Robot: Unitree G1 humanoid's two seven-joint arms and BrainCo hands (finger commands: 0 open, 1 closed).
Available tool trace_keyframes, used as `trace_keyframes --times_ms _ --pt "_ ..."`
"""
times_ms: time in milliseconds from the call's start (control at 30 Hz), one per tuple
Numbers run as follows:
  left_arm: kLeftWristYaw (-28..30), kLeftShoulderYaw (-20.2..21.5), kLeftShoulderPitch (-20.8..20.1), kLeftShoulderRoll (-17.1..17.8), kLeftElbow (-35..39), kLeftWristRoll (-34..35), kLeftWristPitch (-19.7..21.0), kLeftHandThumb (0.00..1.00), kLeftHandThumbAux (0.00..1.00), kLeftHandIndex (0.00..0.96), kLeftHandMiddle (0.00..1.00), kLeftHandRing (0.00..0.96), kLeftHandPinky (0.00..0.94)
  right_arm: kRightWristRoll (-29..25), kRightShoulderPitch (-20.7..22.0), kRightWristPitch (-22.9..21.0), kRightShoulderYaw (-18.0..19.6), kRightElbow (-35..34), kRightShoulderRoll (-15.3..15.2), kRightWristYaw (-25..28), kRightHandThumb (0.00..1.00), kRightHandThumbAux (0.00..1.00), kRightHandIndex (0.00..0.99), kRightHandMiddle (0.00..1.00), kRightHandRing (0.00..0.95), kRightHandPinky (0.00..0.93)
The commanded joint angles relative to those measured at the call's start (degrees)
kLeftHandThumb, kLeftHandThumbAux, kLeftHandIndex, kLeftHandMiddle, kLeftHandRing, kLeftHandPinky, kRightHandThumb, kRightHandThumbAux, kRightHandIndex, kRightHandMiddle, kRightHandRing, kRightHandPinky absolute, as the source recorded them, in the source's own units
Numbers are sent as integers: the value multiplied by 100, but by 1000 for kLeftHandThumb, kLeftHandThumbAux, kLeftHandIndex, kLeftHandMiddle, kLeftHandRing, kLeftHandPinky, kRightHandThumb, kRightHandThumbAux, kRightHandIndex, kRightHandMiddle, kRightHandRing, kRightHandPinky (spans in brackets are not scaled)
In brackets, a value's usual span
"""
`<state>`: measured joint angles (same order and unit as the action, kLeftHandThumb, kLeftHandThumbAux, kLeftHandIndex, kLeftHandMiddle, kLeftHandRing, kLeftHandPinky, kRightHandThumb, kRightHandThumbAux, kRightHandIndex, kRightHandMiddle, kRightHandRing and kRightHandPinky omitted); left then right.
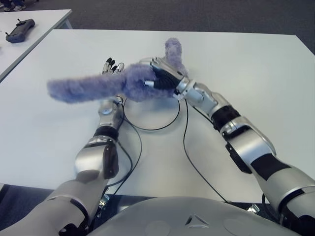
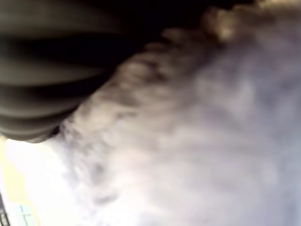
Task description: Put the doll into the plate.
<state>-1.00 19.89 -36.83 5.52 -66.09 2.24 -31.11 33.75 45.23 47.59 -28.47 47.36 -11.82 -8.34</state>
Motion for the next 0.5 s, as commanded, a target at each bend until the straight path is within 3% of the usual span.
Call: trace_keyframes --times_ms 33,233,500 --pt "-93 131 1342 -694 -941 209 276 0 534 69 96 89 109 276 -782 -278 -314 -150 -243 494 707 714 439 809 796 818" --pt "-145 137 1310 -705 -956 197 364 0 525 66 89 80 96 418 -956 -419 -409 -86 -249 389 708 713 440 834 820 842" --pt "-179 89 1323 -690 -953 131 286 0 500 80 96 84 99 777 -1124 -581 -623 281 -144 -195 708 714 439 863 857 866"
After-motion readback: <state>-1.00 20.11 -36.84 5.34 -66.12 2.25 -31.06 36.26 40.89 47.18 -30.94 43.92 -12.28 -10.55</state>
